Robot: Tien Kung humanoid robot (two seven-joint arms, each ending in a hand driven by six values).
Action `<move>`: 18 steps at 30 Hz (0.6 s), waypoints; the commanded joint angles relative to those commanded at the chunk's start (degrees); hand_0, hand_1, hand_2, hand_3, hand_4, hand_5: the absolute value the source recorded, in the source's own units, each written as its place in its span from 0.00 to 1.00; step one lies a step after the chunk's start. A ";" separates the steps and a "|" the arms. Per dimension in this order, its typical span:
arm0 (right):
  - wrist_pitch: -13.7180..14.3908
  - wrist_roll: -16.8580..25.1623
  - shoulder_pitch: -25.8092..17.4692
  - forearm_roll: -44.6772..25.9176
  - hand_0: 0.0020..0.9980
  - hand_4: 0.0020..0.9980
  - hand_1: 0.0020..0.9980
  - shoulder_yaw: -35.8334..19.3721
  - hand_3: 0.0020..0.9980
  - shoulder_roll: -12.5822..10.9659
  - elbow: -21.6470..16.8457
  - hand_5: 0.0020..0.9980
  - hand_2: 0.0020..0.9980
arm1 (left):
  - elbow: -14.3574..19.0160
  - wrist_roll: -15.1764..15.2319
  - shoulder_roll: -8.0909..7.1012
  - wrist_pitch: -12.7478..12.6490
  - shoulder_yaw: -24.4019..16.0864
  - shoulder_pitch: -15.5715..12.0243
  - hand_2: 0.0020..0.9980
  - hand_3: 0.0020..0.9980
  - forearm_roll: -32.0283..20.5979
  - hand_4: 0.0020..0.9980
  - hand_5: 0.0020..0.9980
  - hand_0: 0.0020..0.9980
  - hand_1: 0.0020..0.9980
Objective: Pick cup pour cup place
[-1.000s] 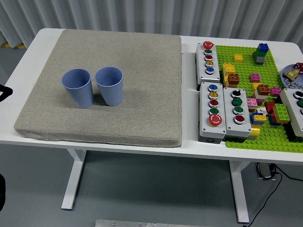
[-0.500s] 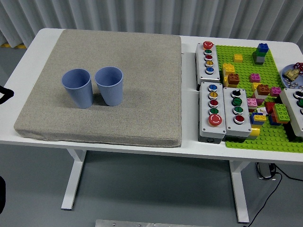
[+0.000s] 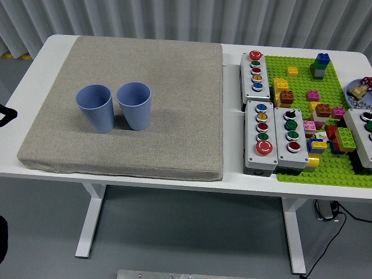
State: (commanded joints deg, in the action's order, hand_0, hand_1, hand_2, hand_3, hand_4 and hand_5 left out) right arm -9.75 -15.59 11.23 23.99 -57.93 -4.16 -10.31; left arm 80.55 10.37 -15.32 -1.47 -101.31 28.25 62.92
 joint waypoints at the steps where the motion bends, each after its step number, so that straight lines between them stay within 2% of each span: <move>1: 0.01 0.09 -0.04 -0.06 0.74 0.14 0.70 -0.01 0.60 -0.02 0.00 0.21 0.74 | 0.05 0.02 -0.03 0.04 -0.07 0.00 0.95 0.94 0.03 0.74 1.00 0.86 0.86; 18: 0.12 0.25 -0.02 -0.01 0.74 0.14 0.70 -0.29 0.60 0.01 0.00 0.21 0.74 | 0.46 0.07 0.14 -0.62 -0.02 0.06 0.94 0.93 0.52 0.75 1.00 0.85 0.85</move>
State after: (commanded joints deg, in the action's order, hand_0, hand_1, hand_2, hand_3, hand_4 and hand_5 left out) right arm -9.63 -15.34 11.21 23.98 -58.22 -4.15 -10.31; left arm 81.00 10.44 -15.18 -2.10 -101.33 28.31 63.44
